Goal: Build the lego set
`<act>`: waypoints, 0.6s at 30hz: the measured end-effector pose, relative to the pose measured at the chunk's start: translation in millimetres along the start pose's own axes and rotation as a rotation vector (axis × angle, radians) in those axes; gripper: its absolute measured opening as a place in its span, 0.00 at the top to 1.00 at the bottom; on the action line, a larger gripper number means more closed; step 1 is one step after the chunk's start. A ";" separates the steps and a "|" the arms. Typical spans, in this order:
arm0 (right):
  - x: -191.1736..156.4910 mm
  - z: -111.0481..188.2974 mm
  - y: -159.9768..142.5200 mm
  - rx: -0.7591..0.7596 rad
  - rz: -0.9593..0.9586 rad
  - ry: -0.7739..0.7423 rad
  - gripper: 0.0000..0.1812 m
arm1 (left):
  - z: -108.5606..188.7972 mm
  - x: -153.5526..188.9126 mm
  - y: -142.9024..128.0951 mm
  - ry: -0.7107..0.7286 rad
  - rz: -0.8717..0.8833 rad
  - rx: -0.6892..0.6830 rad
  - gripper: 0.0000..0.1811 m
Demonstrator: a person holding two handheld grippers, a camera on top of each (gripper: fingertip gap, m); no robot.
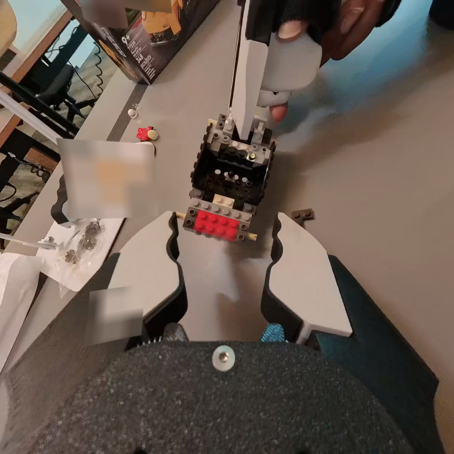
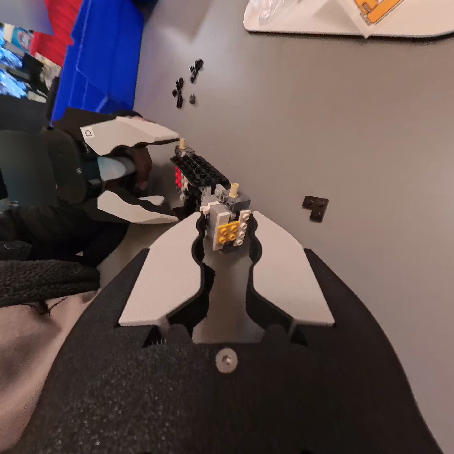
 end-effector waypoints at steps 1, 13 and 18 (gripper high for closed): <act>0.1 -2.0 -0.4 -0.018 0.011 -0.002 0.82 | -0.3 -0.5 -1.8 -0.001 0.000 -0.007 0.59; -2.8 -11.8 12.0 -0.173 0.089 0.003 0.82 | 0.0 4.8 -6.9 -0.109 0.032 -0.033 0.63; -3.4 -16.6 12.7 -0.196 0.140 -0.029 0.81 | -3.0 9.8 -13.3 -0.172 0.068 -0.091 0.66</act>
Point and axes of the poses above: each gripper's, where its closed fingertips meet, z back along the fingers, y out of its top, x = y × z across the jaws, the point moved 6 cm from there along z, back along the fingers, and after that the axes turned 5 degrees about -y, right-handed, at the moved point
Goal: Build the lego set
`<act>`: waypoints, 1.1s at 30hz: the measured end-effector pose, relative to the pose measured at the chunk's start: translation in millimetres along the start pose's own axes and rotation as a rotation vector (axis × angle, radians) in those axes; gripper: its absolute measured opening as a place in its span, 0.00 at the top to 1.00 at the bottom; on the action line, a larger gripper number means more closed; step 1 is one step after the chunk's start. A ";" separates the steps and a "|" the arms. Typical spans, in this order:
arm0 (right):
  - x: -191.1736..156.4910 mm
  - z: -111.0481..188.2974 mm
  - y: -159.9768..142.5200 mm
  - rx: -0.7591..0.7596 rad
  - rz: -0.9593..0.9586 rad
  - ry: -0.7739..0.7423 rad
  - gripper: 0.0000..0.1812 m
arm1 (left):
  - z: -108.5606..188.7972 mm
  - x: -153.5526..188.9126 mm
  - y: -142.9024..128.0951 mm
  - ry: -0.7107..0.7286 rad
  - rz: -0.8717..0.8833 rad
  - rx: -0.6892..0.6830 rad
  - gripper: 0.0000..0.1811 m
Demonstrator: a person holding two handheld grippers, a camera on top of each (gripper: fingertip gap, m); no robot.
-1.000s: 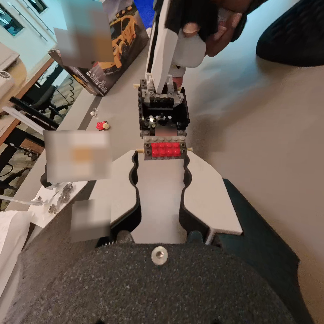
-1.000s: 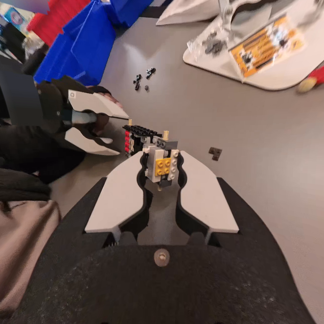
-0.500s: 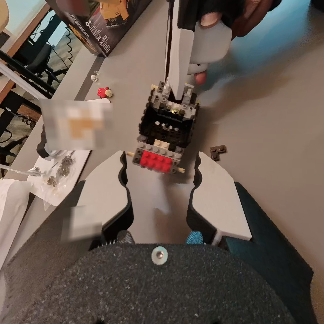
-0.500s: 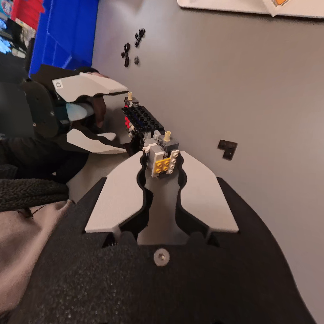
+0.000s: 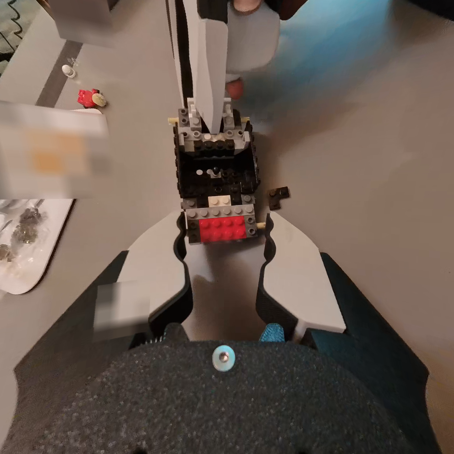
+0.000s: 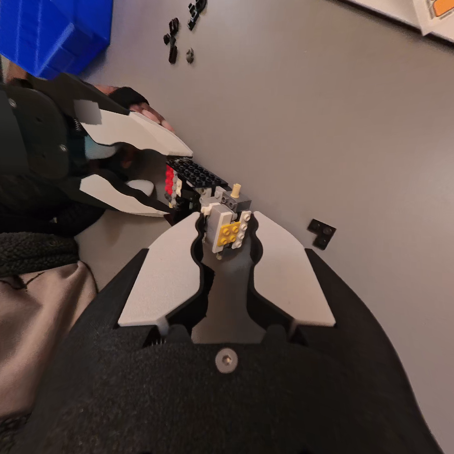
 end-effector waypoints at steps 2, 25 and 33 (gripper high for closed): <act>1.0 0.2 -1.3 -0.006 0.020 -0.015 0.79 | 0.0 0.7 -0.1 -0.015 0.018 -0.011 0.66; -69.6 -37.2 -36.7 -0.083 0.589 -0.272 0.85 | 3.4 -4.9 -8.3 -0.074 0.189 -0.016 0.66; -70.4 -37.2 -40.2 -0.124 0.683 -0.243 0.93 | 4.6 -0.6 -9.7 -0.140 0.201 -0.001 0.66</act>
Point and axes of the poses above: each gripper's, where its closed fingertips meet, z back along the fingers, y out of its top, x = y × z across the jaws, the point moved 6 cm from there along z, back along the fingers, and after that the axes turned 5 degrees about -y, right-handed, at the moved point
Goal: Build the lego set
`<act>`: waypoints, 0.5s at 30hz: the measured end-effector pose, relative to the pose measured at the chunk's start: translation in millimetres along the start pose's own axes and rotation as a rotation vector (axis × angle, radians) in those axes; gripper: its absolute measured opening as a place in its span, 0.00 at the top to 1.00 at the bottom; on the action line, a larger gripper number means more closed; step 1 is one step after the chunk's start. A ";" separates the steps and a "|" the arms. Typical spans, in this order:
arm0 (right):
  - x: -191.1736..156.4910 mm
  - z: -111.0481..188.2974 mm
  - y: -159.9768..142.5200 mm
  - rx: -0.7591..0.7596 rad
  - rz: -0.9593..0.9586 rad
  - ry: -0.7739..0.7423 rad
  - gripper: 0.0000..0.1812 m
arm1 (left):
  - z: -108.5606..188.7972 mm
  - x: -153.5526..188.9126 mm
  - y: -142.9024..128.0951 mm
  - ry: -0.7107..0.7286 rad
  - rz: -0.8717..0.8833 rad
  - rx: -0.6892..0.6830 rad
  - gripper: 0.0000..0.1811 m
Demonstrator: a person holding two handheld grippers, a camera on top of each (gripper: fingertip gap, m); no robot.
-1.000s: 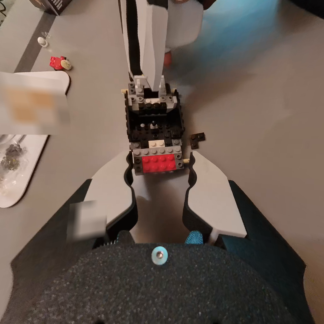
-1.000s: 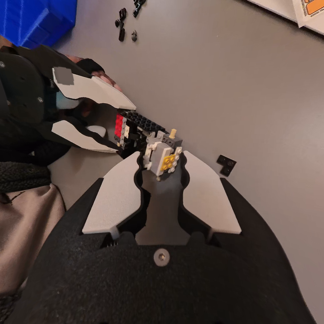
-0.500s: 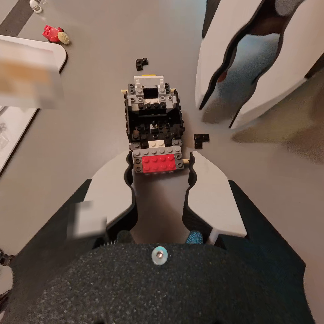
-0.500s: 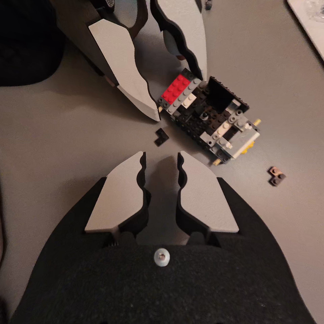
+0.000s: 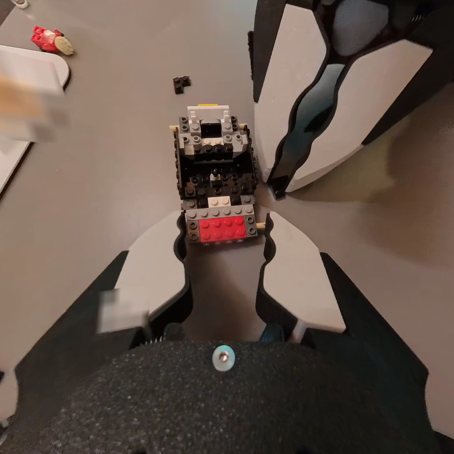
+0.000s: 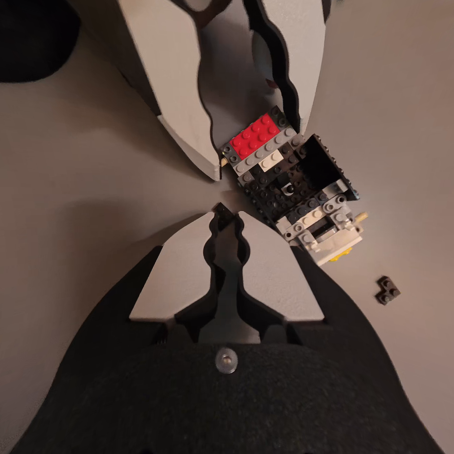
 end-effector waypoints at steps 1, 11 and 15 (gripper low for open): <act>-2.1 4.5 -0.7 0.031 0.032 0.019 0.93 | -0.5 2.5 0.2 -0.016 -0.010 0.000 0.66; 12.7 76.1 -4.9 0.240 0.230 0.057 0.93 | 2.1 24.4 -3.2 -0.194 -0.110 -0.030 0.66; 18.6 69.0 -4.2 0.234 0.261 0.061 0.93 | 4.4 26.8 -3.8 -0.216 -0.111 -0.033 0.63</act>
Point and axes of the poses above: each gripper's, where its closed fingertips meet, z back along the fingers, y out of its top, x = y × z across the jaws, the point moved 6 cm from there along z, back along the fingers, and after that the axes turned 5 degrees about -y, right-handed, at the moved point
